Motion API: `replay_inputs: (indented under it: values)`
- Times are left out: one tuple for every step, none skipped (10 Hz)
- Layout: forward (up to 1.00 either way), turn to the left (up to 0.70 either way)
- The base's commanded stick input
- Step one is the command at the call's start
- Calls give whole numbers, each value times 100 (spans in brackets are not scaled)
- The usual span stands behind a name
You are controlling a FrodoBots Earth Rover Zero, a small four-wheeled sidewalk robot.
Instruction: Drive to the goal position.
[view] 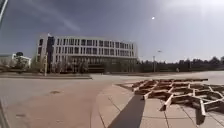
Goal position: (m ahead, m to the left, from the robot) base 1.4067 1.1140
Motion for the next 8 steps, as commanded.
replay_inputs:
  values:
    - [5, 0]
    - [5, 0]
    - [5, 0]
    - [5, 0]
    - [5, 0]
    - [5, 0]
    - [5, 0]
    - [5, 0]
